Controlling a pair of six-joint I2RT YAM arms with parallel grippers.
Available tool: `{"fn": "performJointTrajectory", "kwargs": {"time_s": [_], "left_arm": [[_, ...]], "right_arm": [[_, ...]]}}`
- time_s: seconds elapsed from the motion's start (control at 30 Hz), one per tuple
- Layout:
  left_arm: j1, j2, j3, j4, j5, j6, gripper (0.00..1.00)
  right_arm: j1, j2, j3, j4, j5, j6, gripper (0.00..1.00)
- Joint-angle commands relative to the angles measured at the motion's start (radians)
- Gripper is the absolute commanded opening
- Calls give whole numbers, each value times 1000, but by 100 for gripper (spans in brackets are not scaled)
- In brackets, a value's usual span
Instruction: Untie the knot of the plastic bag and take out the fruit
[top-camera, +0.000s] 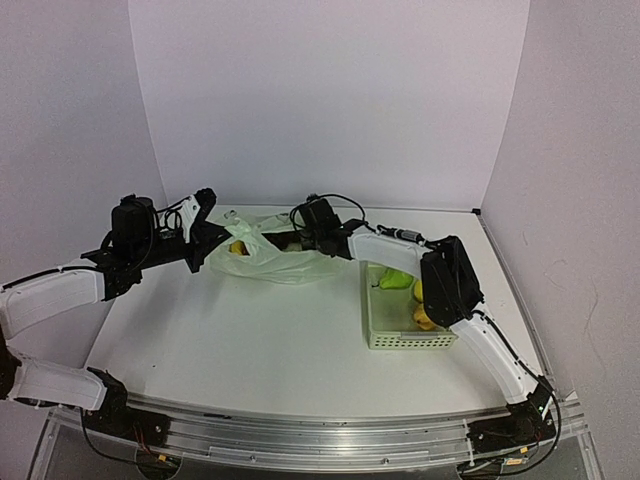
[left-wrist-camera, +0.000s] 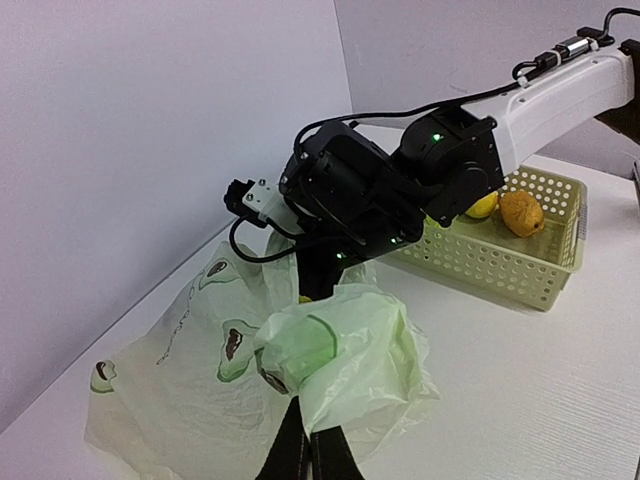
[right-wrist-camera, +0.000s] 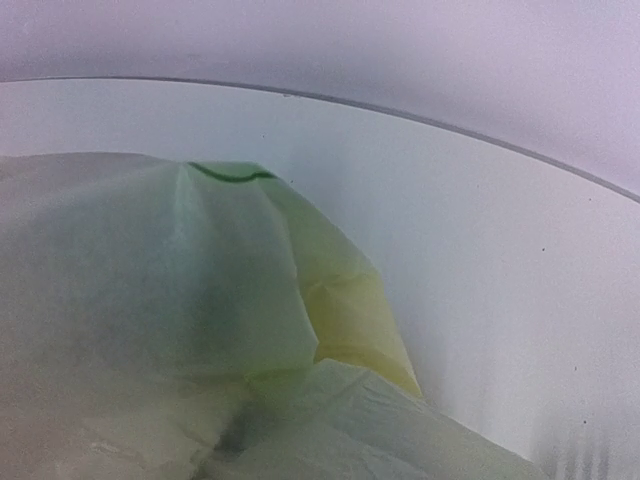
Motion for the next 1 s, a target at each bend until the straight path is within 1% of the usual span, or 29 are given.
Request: {"fn": "performJointTrajectory", "kwargs": {"time_s": [0.0,0.07,0.17,0.3,0.37,0.5,0.63,0.77,0.87,0.97], "left_arm": [[3,-5,32,19,13,0,0],[3,-2,32,23,9,-2,0],[3,2,26,32,8,-3,0],[3,1,19,39,4,-3,0],[3,2,17,40,2,-1,0],[3,4,14,42,9,4,0],[3,7,11,52,26,12,0],[3,-3,15,60,28,18,0],[3,-23,23,59,24,31,0],[4,-46,25,20,17,61,0]], "right_arm": [[-19,-57,-65,-117,-122,66,19],[-19,-111,-89,-109,-205,68,14],[-18,-204,-149,-77,-350,68,9],[-18,-352,-312,-5,-491,83,7],[-19,-419,-410,44,-524,91,7],[-18,-493,-521,88,-526,103,7],[-18,-487,-539,106,-519,99,8],[-12,-445,-501,144,-586,95,11],[19,-436,-493,168,-613,30,14],[52,-423,-485,197,-629,-19,16]]}}
